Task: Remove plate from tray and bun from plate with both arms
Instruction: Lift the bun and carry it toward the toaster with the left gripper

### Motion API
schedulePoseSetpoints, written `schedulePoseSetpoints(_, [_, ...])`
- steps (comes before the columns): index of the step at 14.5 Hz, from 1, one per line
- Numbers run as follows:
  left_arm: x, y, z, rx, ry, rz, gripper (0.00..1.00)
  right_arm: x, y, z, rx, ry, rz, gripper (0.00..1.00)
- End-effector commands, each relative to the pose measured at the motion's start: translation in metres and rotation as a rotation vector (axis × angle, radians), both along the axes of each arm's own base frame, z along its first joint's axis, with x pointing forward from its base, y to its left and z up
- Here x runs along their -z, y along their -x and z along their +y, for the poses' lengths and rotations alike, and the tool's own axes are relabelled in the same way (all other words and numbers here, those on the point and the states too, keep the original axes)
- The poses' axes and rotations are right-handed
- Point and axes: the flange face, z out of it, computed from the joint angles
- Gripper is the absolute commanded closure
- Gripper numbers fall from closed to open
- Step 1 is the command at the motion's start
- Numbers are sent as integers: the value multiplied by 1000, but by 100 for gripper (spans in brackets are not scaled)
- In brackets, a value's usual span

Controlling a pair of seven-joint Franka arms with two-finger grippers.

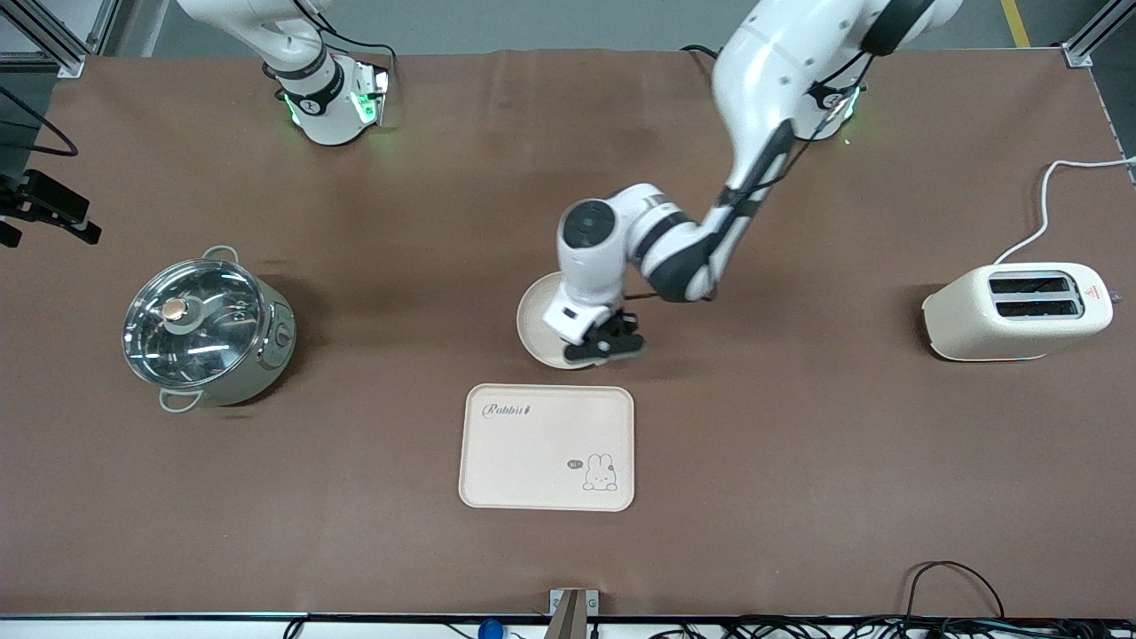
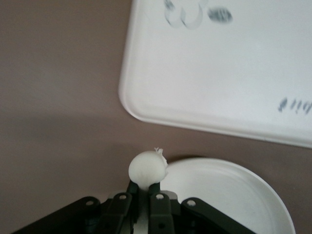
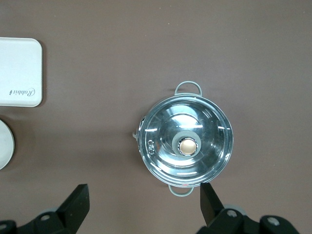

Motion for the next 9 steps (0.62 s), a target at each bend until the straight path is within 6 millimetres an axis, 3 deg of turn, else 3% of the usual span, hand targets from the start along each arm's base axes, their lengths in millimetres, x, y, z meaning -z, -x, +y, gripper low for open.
schedulePoseSetpoints(1, [-63,-43,104,72,5,89,99,-5,6,1,-1,15,2,0])
schedulePoseSetpoints(5, [-62,-74,229,171,1,103,99,-5,5,7,-12,16,-1,0])
schedulePoseSetpoints(7, [-37,-71,283,186,10,82,99,-3,4,8,-9,14,3,0])
schedulePoseSetpoints(9, [-5,-57,317,204,29,51,98,7,-1,8,-3,13,20,0])
